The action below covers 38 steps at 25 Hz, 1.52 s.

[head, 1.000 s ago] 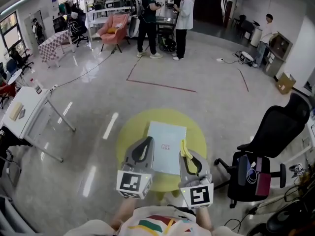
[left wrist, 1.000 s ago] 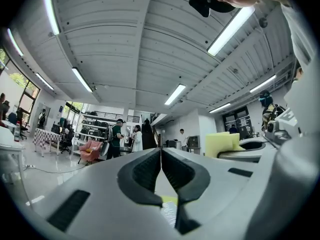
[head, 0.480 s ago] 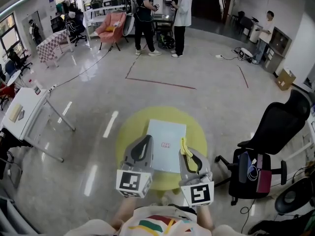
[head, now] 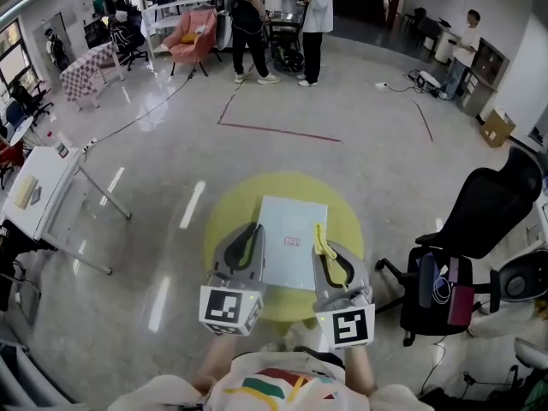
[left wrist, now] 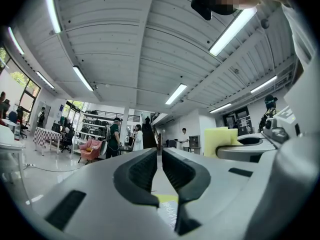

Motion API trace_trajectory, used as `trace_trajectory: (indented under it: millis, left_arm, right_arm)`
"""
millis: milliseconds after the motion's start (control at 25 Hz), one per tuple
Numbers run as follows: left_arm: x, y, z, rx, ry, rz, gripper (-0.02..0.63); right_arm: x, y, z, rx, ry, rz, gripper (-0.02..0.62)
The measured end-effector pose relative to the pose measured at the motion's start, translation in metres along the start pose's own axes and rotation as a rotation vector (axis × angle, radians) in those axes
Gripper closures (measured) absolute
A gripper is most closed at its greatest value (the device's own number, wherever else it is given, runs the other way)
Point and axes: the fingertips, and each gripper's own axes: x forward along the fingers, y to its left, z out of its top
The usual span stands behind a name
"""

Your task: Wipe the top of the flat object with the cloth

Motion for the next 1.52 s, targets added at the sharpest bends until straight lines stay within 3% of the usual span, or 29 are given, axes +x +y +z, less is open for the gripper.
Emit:
trace_trajectory:
  millis: [80,160,200,640,960,1200,1320,1520]
  left_arm:
    - [0.000,0.001,-0.002,0.003,-0.001,-0.003,0.577]
    - [0.001,0.003,-0.006,-0.002,0.005,-0.010,0.488]
    - [0.001,0.004,-0.009,-0.007,0.010,-0.012,0.474]
    - [0.005,0.021,-0.054,-0.063,0.121,0.010,0.419]
    - [-0.003,0.035,-0.131,-0.094,0.294,0.034,0.414]
    - [-0.023,0.030,-0.208,-0.188,0.509,-0.008,0.416]
    - [-0.033,0.031,-0.235,-0.195,0.567,0.019,0.416]
    - [-0.050,0.033,-0.276,-0.293,0.664,0.035,0.419]
  right_arm:
    - [0.001,-0.001,0.000,-0.007,0.002,-0.003,0.565]
    - [0.001,-0.001,-0.001,-0.011,0.005,-0.005,0.565]
    - [0.001,0.000,-0.002,-0.010,0.011,-0.006,0.566]
    - [0.001,-0.015,-0.010,-0.016,0.035,-0.051,0.566]
    - [0.001,-0.014,-0.031,0.006,0.084,-0.047,0.565]
    - [-0.003,-0.010,-0.043,0.012,0.115,-0.043,0.565]
    - [-0.005,-0.006,-0.050,0.001,0.139,-0.031,0.565]
    - [-0.009,0.000,-0.058,-0.002,0.165,-0.025,0.565]
